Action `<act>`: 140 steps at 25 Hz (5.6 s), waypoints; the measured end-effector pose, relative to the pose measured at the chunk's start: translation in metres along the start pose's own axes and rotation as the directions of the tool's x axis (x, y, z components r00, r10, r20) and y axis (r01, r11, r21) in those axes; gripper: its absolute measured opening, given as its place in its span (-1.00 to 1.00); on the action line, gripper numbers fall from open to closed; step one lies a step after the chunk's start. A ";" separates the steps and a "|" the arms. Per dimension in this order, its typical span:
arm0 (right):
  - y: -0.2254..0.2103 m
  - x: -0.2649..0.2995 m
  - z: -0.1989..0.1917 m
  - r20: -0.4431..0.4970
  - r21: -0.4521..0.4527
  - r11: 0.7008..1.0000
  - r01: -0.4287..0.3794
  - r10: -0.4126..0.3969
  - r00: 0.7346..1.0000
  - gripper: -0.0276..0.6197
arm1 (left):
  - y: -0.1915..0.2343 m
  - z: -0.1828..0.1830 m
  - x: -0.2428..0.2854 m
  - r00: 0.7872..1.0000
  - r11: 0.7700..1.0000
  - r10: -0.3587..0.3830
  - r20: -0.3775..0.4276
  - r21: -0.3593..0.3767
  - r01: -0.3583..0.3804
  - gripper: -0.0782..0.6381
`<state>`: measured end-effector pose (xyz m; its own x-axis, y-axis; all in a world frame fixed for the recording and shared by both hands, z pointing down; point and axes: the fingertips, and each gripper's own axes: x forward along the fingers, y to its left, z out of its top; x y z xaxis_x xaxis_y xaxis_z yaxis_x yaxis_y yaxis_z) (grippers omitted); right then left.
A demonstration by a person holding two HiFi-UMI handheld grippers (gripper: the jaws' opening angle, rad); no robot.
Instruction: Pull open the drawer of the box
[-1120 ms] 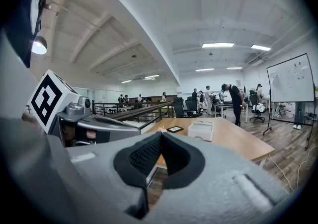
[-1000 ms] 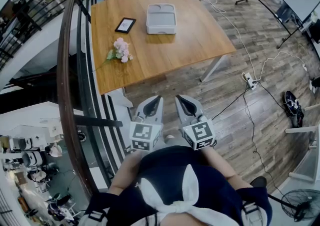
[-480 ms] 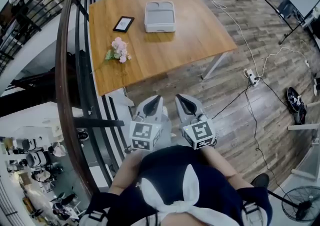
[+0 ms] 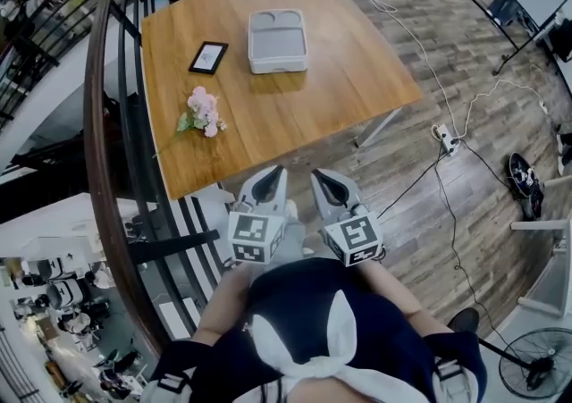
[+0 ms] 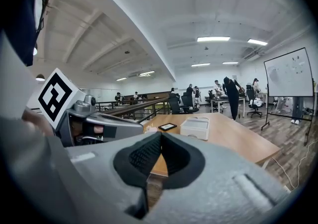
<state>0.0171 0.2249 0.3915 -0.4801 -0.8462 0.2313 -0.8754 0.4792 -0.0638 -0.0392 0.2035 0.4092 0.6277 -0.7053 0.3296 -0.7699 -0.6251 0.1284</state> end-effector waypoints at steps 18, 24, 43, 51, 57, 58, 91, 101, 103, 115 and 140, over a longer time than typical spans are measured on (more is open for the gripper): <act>-0.054 0.129 0.023 -0.033 -0.006 0.999 0.052 -0.052 0.998 -0.92 | 0.106 0.054 0.094 0.994 0.968 -0.090 0.068 -0.228 0.103 -0.29; -0.060 0.140 0.015 -0.062 0.000 0.998 0.065 -0.064 0.996 -0.92 | 0.123 0.053 0.109 0.988 0.903 -0.101 0.113 -0.408 0.139 -0.17; -0.131 0.209 0.023 -0.099 0.002 1.000 -0.018 0.018 0.995 -0.92 | 0.178 0.039 0.209 0.999 0.788 -0.020 0.050 -0.614 0.047 -0.10; -0.159 0.228 0.027 -0.112 0.004 0.998 -0.063 0.063 0.992 -0.92 | 0.189 0.024 0.250 1.000 0.707 0.021 0.009 -0.707 -0.009 -0.10; -0.173 0.239 0.020 -0.136 0.018 0.996 -0.085 0.086 0.987 -0.92 | 0.204 0.008 0.274 0.998 0.656 0.055 -0.019 -0.753 -0.051 -0.10; -0.173 0.241 0.018 -0.141 0.020 0.996 -0.088 0.090 0.986 -0.92 | 0.207 0.004 0.277 0.998 0.649 0.061 -0.027 -0.758 -0.060 -0.10; -0.212 0.294 -0.022 -0.271 0.079 0.981 -0.176 0.191 0.943 -0.92 | 0.244 -0.050 0.376 0.984 0.327 0.041 0.172 -0.933 0.149 -0.10; -0.215 0.301 -0.034 -0.297 0.082 0.982 -0.170 0.187 0.936 -0.92 | 0.257 -0.054 0.387 0.974 0.311 0.020 0.228 -0.927 0.211 -0.11; -0.216 0.303 -0.034 -0.300 0.083 0.982 -0.167 0.185 0.936 -0.92 | 0.257 -0.051 0.390 0.970 0.300 0.015 0.244 -0.926 0.228 -0.11; -0.218 0.306 -0.035 -0.304 0.090 0.984 -0.153 0.173 0.937 -0.92 | 0.262 -0.055 0.392 0.964 0.240 0.021 0.267 -0.937 0.254 -0.22; -0.218 0.299 -0.033 -0.299 0.102 0.986 -0.135 0.160 0.941 -0.92 | 0.258 -0.055 0.390 0.965 0.153 0.053 0.255 -0.958 0.244 -0.32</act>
<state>0.0664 -0.1252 0.5066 -0.5745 -0.6497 0.4978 -0.8038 0.5625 -0.1935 0.0010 -0.2144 0.6220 0.5944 -0.7995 0.0866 -0.0745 0.0524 0.9958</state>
